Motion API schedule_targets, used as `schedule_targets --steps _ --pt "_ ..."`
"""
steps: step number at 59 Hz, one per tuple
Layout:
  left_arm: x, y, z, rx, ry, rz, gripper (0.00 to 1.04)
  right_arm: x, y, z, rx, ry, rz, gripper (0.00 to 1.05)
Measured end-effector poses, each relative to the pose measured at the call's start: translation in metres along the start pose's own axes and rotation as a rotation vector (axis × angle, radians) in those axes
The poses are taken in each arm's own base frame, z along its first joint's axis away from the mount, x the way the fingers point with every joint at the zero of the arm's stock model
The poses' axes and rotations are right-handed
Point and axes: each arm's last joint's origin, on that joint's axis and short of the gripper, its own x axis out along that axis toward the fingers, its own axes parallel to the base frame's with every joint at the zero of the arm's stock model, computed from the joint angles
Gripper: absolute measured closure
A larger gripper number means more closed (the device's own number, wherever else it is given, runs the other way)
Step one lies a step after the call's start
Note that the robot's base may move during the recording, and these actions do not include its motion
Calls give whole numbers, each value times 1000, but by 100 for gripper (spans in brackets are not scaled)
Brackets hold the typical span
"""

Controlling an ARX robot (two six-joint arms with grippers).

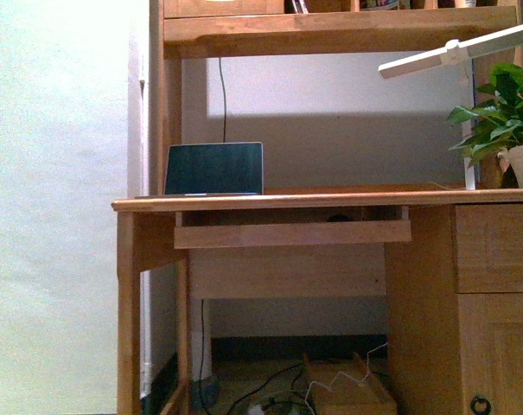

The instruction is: Place mouse

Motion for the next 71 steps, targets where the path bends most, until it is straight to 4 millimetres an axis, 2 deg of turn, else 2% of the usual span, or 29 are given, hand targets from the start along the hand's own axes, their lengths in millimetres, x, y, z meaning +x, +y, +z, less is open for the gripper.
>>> schedule_targets --steps 71 --pt "0 0 0 0 0 0 8 0 0 0 0 0 -2 7"
